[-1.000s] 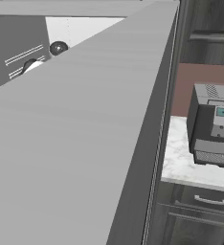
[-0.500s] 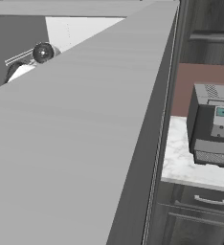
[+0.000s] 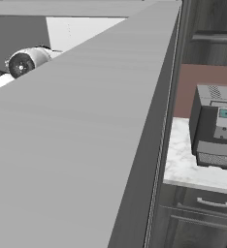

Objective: Take the donut and cake from the fridge and place them on the empty tray on the dining counter.

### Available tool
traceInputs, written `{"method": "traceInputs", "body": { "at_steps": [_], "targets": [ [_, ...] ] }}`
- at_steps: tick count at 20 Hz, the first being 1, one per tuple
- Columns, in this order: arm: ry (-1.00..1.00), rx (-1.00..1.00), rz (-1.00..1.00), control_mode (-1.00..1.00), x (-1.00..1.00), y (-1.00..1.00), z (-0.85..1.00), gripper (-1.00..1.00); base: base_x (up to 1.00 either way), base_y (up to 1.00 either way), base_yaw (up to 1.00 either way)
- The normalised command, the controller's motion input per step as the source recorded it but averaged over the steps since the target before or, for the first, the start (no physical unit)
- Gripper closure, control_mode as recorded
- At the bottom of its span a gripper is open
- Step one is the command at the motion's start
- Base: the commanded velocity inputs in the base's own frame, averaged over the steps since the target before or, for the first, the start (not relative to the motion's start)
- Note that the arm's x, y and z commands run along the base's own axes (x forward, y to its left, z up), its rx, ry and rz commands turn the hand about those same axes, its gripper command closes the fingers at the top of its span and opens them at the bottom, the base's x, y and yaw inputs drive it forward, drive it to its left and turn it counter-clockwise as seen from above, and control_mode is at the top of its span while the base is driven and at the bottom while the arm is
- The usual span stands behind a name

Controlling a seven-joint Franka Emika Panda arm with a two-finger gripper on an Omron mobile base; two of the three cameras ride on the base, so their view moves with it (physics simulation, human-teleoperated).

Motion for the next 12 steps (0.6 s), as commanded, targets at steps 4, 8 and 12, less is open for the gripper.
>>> {"method": "traceInputs", "body": {
  "at_steps": [4, 8, 12],
  "targets": [
    [0.02, 0.0, 0.0, -1.0, -1.0, -0.1, 0.31, 1.0, 0.0, 0.0, 0.0],
    [-0.01, 0.0, 0.0, -1.0, -1.0, -0.13, -0.03, 1.0, 0.0, 0.0, 0.0],
    [0.0, 0.0, -0.07, -1.0, -1.0, -0.36, -0.08, 1.0, 0.0, 0.0, 0.0]
  ]
}}
